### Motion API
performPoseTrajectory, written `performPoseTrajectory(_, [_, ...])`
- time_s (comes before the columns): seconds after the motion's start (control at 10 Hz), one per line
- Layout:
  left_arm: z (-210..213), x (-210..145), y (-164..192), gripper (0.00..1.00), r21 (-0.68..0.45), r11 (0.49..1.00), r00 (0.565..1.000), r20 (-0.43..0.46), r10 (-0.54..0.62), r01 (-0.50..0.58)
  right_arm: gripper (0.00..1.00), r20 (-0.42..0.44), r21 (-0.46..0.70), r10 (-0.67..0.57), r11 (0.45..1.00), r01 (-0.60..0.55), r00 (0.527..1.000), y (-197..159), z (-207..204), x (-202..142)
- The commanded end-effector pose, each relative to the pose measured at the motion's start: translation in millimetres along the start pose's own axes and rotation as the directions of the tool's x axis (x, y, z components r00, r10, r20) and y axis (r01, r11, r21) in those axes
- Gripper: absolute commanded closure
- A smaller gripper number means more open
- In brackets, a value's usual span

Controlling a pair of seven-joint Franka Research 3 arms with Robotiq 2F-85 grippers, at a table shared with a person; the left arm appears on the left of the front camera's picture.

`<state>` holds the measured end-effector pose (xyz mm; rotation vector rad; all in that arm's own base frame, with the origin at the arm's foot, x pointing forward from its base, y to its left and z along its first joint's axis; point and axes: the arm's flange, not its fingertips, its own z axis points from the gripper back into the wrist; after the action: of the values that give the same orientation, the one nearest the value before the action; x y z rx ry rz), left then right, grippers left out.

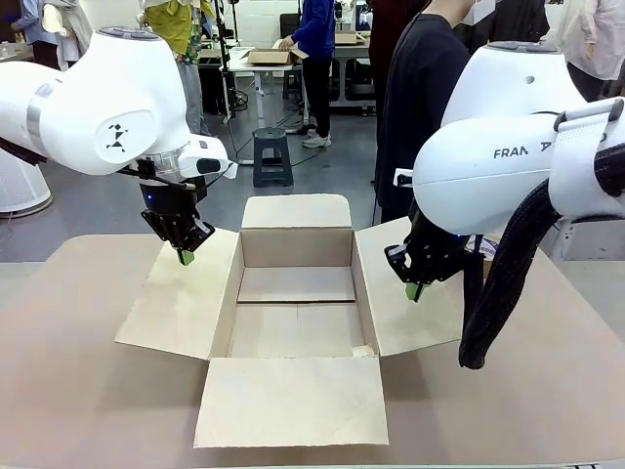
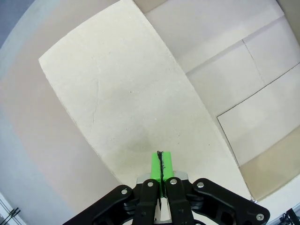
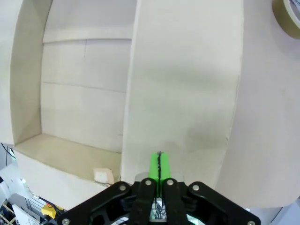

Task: Wrap the clocks to prevent damage.
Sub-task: Open the side flaps of the Package Box.

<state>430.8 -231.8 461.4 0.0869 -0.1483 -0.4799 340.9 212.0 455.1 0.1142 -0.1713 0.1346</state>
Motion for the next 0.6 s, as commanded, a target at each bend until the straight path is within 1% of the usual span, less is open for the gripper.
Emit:
performPoseTrajectory(0.0, [0,1,1,1.00,0.024,1.000,1.000,-0.019,0.019,-0.018,0.99,0.031,-0.022,-0.048,0.999,0.049,0.998,0,-10,24])
performPoseTrajectory(0.3, [-8,0,5,1.00,0.001,0.996,0.995,-0.047,0.084,-0.084,0.99,0.033,-0.054,-0.088,0.995,0.090,0.996,-5,-26,52])
performPoseTrajectory(0.5, [-15,1,6,1.00,-0.021,0.992,0.991,-0.060,0.120,-0.122,0.99,0.022,-0.075,-0.116,0.990,0.117,0.993,-11,-52,72])
